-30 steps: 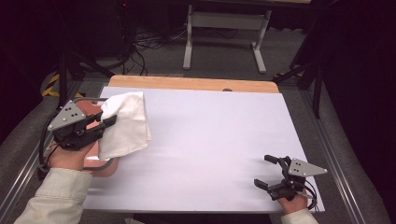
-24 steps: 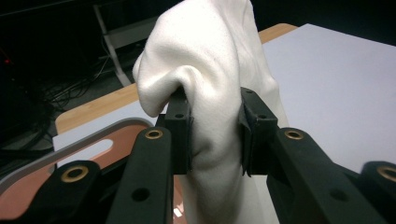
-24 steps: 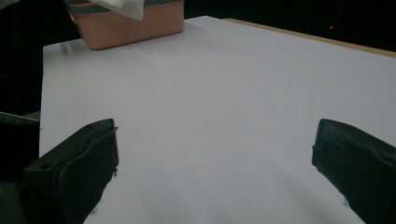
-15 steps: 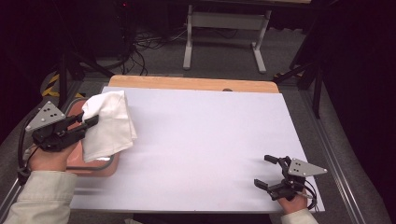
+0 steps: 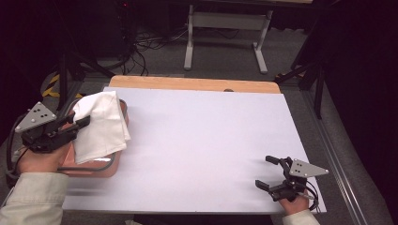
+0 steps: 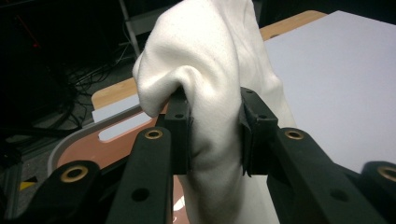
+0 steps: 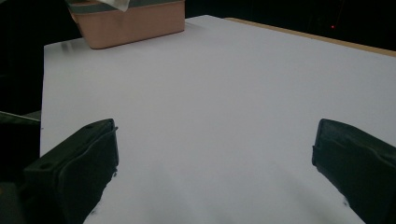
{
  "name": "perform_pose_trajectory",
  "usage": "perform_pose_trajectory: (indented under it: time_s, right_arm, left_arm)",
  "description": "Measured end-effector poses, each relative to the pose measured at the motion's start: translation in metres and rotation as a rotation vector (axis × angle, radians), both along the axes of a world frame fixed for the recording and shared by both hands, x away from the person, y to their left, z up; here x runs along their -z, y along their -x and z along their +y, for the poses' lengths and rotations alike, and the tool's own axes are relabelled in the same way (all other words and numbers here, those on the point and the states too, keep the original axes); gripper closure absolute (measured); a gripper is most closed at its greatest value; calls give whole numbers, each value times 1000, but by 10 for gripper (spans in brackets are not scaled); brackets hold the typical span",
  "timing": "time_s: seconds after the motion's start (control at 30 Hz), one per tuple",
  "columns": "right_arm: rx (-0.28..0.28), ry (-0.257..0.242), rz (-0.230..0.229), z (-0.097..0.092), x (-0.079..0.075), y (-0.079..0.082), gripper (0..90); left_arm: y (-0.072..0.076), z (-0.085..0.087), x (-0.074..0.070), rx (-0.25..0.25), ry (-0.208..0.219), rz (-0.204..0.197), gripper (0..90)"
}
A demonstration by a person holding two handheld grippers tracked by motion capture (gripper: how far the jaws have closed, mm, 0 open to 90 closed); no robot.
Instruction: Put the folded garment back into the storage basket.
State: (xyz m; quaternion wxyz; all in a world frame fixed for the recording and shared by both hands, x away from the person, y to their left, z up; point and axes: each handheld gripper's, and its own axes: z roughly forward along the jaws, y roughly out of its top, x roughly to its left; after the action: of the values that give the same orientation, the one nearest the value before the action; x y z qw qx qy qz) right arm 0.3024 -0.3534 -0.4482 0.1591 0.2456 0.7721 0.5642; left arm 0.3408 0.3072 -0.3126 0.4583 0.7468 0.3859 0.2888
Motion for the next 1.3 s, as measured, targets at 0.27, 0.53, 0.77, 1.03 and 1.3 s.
perform_pose_trajectory:
  time_s: [0.27,0.53,0.77,1.03,1.3]
  right_arm:
    - [4,2,1,0,0,0,11]
    - [3,1,0,0,0,0,11]
    - [3,6,0,0,0,0,11]
    - [3,6,1,0,0,0,11]
    - [5,7,3,1,0,0,11]
  left_arm:
    - [0,11,-2,-40,-20,1,693]
    - [0,19,-5,-56,-49,11,693]
    - [0,21,-3,-71,-89,21,692]
    - [-4,23,2,-56,-113,41,691]
    - [-10,23,12,-28,-149,57,691]
